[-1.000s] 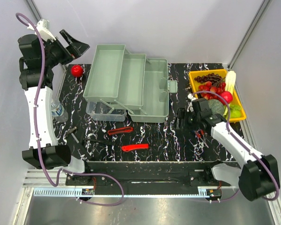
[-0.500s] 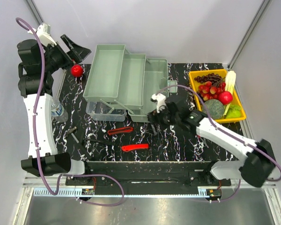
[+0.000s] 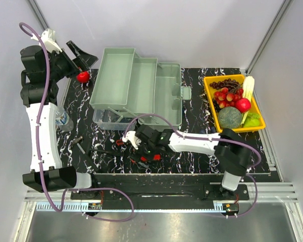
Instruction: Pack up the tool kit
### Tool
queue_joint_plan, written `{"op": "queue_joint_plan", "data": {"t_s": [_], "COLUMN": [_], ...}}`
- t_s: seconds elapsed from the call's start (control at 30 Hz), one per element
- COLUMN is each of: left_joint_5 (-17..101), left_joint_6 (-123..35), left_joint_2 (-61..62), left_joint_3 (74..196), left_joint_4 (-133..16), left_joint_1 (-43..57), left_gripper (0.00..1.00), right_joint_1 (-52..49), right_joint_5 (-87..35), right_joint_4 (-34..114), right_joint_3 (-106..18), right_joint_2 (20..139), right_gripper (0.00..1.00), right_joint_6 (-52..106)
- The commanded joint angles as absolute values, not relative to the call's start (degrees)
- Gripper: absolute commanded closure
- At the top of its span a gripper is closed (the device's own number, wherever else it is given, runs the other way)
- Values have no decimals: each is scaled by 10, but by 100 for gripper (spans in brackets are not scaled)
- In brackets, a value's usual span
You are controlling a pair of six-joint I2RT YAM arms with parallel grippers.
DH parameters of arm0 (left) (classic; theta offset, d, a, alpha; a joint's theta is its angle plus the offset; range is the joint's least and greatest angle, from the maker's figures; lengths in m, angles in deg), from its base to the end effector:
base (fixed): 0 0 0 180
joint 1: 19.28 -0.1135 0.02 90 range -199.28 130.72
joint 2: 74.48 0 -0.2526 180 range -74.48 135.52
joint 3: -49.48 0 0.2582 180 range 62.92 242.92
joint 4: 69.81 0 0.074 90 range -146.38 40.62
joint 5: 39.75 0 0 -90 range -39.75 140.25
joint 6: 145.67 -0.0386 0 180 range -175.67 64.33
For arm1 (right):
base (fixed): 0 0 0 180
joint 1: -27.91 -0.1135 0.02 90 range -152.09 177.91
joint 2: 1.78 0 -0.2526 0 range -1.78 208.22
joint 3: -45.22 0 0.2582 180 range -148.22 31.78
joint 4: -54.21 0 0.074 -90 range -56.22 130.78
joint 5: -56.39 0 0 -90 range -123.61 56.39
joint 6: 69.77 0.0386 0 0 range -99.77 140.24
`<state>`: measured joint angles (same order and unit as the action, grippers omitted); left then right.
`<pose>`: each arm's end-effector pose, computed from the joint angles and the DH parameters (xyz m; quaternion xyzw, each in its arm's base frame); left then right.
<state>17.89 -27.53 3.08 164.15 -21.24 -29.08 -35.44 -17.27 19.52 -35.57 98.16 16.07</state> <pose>0.2755 0.0266 0.4948 -0.0749 0.7605 -0.3098 0.5658 0.1576 0.3383 0.1880 -0.5595 0.7578 0.2692 0.2004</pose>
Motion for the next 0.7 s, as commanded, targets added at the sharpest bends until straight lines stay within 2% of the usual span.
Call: {"op": "queue_joint_plan", "data": {"t_s": [0.0,0.2,0.5,0.6,0.67], "left_joint_5": [188,185,192,195,197], "left_joint_6": [-284,-283,-281,-280,-281], "left_joint_2": [15,21,22,22,21], "left_joint_3": [1638,1635,1644,1643,1642], "left_joint_4": [-223,-223,-223,-224,-223], "left_joint_1": [-289,-290,-291,-290,-290], "left_gripper": [1,1,1,1,1], "right_joint_1": [-362,-362,-364,-370,-371], "right_joint_5": [-258,-294,-304,-332,-378], "right_joint_4": [221,260,250,254,254], "right_joint_3": [-363,-352,-341,-333,-333], "right_joint_2": [1006,1023,1059,1060,1061], "right_gripper": [18,19,27,34,46], "right_joint_6": [128,112,107,114,120]}}
